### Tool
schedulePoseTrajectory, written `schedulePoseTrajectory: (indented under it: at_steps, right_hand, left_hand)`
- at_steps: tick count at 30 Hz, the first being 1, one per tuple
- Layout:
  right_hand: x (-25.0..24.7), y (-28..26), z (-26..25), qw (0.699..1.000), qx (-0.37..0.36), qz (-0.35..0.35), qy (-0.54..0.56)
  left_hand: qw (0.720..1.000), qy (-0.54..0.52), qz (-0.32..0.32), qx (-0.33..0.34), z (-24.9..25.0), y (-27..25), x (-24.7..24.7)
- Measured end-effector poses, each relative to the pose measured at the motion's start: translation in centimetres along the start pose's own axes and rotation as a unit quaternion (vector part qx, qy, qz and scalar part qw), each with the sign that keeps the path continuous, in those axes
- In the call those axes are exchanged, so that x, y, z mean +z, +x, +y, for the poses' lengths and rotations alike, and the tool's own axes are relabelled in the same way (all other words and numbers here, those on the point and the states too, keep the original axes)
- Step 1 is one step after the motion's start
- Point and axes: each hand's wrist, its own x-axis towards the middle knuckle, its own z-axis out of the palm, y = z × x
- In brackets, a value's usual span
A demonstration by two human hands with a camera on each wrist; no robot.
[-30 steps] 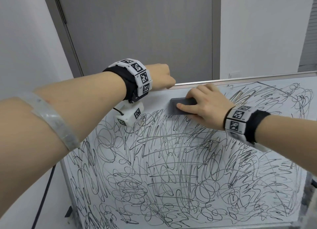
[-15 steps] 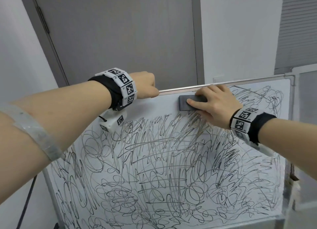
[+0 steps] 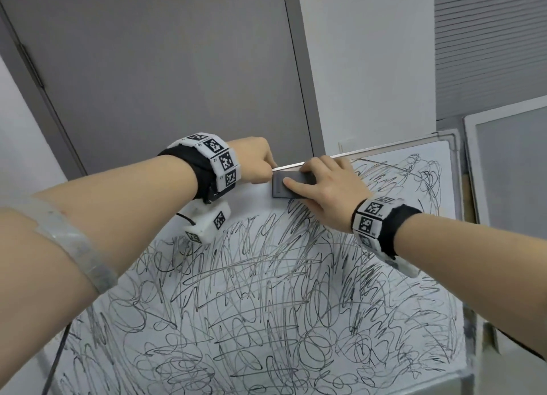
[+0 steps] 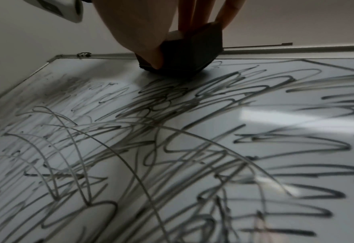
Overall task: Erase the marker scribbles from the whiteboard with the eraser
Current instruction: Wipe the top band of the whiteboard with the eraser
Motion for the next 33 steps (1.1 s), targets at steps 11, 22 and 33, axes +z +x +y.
schedulePoseTrajectory:
  at_steps: [11,22,33]
  right_hand:
    - [-1.8,-6.2,9.2,0.994,0.099,0.018,-0.036]
    - [0.6,-1.2,1.0,1.000,-0.023,0.008,0.006]
    - [-0.7,-2.7,4.3,0.997,-0.067,-0.031,0.004]
  left_hand:
    - [0.995,0.096,-0.003,-0.021,0.0,2.0,-0.5]
    - [0.995,0.099,-0.001,-0.019,0.7,1.9,-0.8]
    - [0.997,0.081,0.009,-0.011,0.9,1.9,-0.9]
